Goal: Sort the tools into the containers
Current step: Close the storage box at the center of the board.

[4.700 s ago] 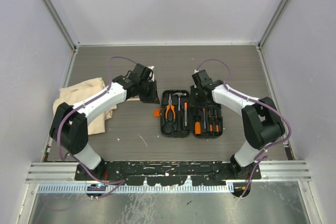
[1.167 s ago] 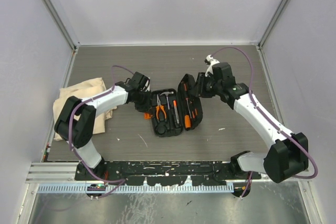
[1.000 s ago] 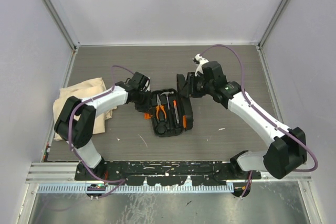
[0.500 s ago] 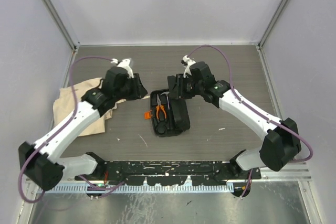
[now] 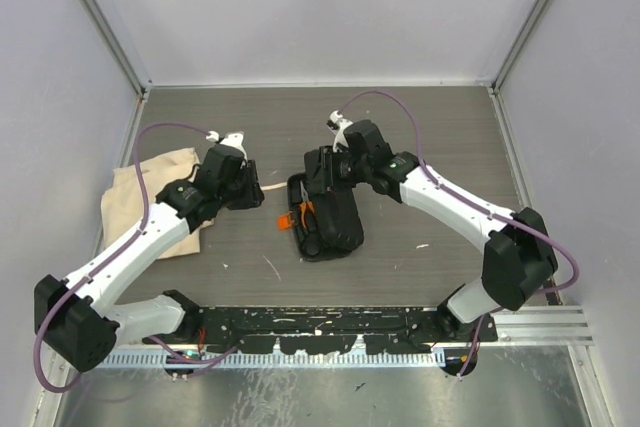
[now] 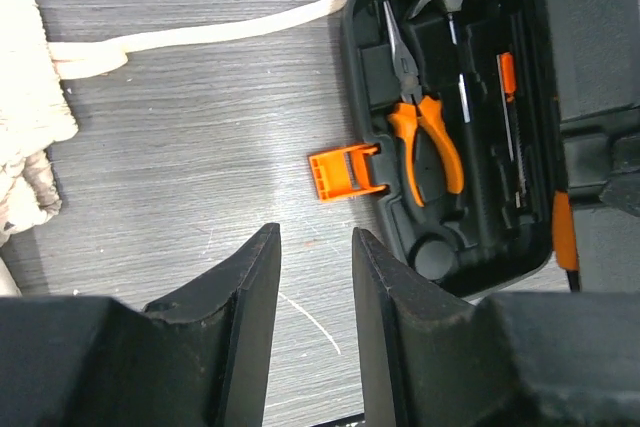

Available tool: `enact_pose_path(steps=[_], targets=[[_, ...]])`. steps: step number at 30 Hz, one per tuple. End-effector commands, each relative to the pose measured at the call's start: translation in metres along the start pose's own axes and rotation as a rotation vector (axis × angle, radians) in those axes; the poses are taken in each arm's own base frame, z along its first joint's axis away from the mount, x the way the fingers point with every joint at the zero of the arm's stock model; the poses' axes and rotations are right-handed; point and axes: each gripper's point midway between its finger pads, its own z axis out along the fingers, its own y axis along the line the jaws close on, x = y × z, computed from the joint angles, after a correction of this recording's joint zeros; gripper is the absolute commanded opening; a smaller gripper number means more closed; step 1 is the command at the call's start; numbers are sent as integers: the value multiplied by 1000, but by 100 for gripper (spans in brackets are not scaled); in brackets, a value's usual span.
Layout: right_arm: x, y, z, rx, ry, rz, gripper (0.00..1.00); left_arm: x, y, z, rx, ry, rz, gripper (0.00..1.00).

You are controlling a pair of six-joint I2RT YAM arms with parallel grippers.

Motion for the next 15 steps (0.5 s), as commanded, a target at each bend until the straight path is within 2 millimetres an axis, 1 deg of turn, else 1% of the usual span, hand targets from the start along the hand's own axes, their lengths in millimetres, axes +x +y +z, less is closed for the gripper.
enact_pose_path(steps=[1,6,11,13,15], targets=[[31,-40,14,137,115,31,38,-6,3,-1,-11,-32,-21,36],[32,-41,29,111,117,32,38,7,8,6,-22,-2,-30,35],[31,-37,43,56,106,29,38,23,11,14,-23,35,-44,34],[29,-33,43,37,94,26,38,27,11,16,-18,43,-50,34],[23,-30,39,28,69,13,38,29,11,18,-16,49,-53,35]])
